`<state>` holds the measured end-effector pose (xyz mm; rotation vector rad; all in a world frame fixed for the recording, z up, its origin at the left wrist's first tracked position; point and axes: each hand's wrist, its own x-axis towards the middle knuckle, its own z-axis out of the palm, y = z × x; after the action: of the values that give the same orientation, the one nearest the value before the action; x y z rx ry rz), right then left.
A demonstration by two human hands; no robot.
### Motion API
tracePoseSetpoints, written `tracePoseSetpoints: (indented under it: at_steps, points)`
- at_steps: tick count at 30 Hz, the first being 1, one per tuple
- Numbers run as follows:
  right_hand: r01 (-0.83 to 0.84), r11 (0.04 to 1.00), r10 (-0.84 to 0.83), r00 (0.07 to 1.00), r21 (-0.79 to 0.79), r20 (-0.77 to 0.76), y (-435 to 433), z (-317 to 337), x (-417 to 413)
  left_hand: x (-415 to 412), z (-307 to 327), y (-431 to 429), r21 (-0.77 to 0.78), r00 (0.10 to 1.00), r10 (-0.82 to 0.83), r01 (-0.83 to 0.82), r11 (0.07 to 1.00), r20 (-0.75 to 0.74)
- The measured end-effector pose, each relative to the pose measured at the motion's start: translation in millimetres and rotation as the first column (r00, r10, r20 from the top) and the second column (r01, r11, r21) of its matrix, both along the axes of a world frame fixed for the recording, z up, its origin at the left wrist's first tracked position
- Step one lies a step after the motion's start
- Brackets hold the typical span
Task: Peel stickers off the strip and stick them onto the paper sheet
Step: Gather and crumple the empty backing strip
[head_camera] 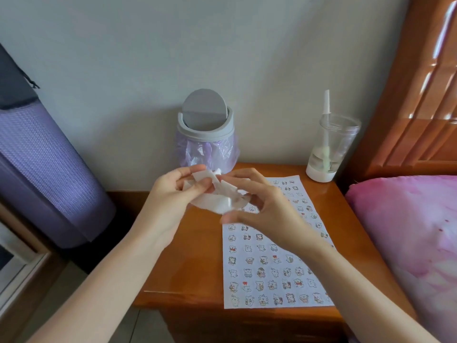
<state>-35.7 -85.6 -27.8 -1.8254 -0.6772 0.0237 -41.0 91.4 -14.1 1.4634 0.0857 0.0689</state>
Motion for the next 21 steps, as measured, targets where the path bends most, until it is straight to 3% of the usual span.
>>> tracePoseSetpoints:
  at_steps: [3, 7, 11, 16, 19, 21]
  points:
    - [0.112, 0.991, -0.117, 0.991, 0.073, 0.064, 4, 2, 12, 7, 0, 7, 0.014, 0.999, -0.041, 0.041, 0.999, -0.018]
    - [0.067, 0.986, -0.067, 0.998, 0.155, -0.006, 7, 18, 37, 25, 20, 26, 0.149, 0.990, -0.133, 0.137, 0.979, -0.040]
    - [0.068, 0.978, -0.058, 0.997, 0.198, -0.056, 24, 48, 82, 67, 50, 40, 0.218, 0.990, -0.124, 0.107, 0.970, 0.068]
    - [0.220, 0.943, -0.254, 0.960, 0.249, 0.114, 52, 79, 135, 135, 60, 49, 0.235, 0.950, 0.090, -0.165, 0.958, 0.299]
    - [0.410, 0.884, -0.457, 0.858, 0.223, 0.236, 68, 77, 155, 161, 53, 40, 0.362, 0.864, 0.205, -0.393, 0.845, 0.460]
    - [0.516, 0.854, -0.502, 0.775, 0.074, 0.383, 75, 68, 161, 166, 45, 33, 0.457, 0.842, 0.199, -0.453, 0.765, 0.502]
